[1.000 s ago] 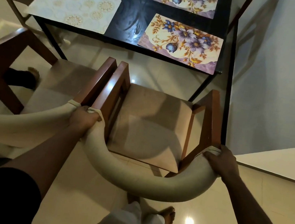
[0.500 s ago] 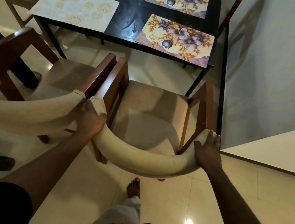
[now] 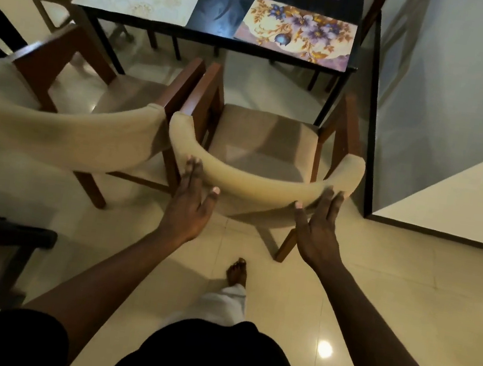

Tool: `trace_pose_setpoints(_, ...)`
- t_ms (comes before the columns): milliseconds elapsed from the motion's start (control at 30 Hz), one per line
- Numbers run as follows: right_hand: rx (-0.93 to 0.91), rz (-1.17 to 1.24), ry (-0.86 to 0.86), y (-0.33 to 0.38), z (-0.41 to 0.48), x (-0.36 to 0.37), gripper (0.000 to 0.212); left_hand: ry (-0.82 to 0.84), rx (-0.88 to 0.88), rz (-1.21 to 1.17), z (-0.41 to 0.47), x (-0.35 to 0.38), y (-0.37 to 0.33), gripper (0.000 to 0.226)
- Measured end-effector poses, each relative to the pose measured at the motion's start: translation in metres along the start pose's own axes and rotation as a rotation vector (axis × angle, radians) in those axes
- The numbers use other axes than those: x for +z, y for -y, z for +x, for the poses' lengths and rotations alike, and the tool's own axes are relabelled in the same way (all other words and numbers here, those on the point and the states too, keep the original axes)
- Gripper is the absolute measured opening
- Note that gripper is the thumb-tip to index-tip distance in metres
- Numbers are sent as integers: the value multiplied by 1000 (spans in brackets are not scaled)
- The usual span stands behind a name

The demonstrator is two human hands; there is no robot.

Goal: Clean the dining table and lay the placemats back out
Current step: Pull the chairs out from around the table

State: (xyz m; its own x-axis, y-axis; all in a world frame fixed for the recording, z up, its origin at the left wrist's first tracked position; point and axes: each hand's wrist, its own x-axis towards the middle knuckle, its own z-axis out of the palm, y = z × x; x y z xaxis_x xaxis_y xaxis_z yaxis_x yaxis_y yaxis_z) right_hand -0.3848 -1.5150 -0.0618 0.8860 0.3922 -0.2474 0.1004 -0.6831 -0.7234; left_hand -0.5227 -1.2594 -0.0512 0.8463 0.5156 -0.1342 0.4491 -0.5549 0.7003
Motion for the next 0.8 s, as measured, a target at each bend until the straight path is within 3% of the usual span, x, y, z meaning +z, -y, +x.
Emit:
trace_pose_setpoints(100, -23, -2, 35, -1, -42, 30, 85, 146, 13, 4, -41, 3, 14, 70)
trace_pose_setpoints(267, -29, -58, 219, 9, -89, 68, 81, 210, -139, -55, -94, 0, 26, 61)
trace_pose_setpoints(633, -245, -162, 482, 119, -132, 156, 59, -97, -268, -197, -160, -105, 100, 48)
trace_pose_setpoints(800, -331, -238, 536, 197, -142, 228, 50, -181, -414, -272, -191, -171, 184, 51)
